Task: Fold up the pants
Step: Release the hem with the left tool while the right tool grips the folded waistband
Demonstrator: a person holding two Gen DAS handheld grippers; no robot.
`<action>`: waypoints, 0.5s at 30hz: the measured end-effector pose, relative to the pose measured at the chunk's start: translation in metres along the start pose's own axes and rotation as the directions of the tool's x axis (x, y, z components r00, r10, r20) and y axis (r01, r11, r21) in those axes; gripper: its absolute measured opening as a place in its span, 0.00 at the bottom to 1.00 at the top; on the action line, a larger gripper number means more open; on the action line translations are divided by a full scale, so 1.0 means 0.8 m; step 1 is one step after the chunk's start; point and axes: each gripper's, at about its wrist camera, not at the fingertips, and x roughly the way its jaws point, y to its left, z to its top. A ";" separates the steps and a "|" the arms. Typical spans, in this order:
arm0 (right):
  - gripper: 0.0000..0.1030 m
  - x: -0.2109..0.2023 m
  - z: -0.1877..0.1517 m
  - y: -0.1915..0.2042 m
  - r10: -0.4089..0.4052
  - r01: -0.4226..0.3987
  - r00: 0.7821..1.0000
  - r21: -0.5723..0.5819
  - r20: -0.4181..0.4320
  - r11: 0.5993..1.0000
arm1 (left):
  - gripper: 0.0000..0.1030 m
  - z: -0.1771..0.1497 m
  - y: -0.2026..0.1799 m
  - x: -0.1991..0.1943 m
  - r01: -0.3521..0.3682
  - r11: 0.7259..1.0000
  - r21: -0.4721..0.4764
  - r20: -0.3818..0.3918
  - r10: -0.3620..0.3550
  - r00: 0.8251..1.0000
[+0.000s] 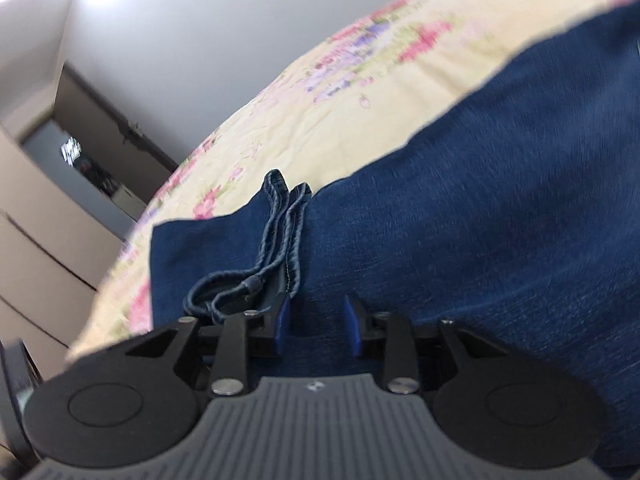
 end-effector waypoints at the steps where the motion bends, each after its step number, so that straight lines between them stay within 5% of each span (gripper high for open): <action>1: 0.33 0.003 0.004 -0.005 0.024 -0.024 1.000 0.053 -0.005 0.998 | 0.27 0.000 0.000 -0.001 0.002 1.000 -0.005 0.000 -0.002 1.000; 7: 0.58 0.003 0.020 -0.013 0.117 -0.109 0.993 0.273 -0.010 0.956 | 0.25 0.002 -0.010 -0.007 -0.028 1.000 0.001 -0.010 0.028 1.000; 15: 0.62 0.040 0.045 0.029 0.026 0.006 0.991 0.242 -0.128 0.970 | 0.25 0.004 -0.012 -0.006 -0.039 0.998 -0.044 -0.007 0.039 0.999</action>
